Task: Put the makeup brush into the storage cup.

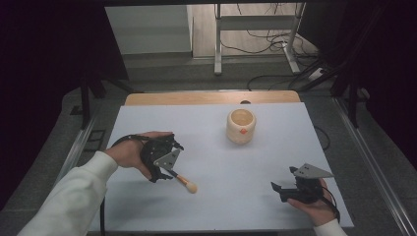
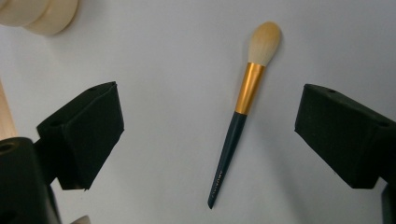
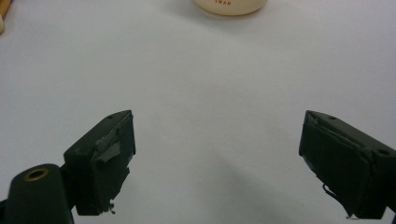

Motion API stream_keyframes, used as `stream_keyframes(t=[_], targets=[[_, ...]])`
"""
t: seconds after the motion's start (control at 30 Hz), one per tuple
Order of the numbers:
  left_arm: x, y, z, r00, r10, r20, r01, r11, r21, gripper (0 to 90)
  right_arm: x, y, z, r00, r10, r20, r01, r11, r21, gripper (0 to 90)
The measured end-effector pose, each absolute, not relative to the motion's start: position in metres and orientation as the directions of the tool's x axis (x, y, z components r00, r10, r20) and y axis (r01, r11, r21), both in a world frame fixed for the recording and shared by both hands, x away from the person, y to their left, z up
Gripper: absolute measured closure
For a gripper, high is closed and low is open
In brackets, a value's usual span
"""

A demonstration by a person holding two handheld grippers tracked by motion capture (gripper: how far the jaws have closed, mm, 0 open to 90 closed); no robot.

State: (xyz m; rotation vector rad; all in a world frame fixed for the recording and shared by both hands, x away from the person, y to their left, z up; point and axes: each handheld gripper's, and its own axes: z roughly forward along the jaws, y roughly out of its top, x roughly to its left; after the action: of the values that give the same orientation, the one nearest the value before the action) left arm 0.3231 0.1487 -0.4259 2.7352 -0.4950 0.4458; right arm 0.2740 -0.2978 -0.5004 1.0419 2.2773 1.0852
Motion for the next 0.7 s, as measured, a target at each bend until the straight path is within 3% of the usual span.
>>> stream_keyframes(t=[0.7], targets=[[0.328,0.145,-0.441,0.877,-0.368,0.310,-0.431,-0.887,0.167,9.7,0.275,-0.297,-0.502,-0.638,0.769,-0.043,0.455,0.421,0.784,11.3]])
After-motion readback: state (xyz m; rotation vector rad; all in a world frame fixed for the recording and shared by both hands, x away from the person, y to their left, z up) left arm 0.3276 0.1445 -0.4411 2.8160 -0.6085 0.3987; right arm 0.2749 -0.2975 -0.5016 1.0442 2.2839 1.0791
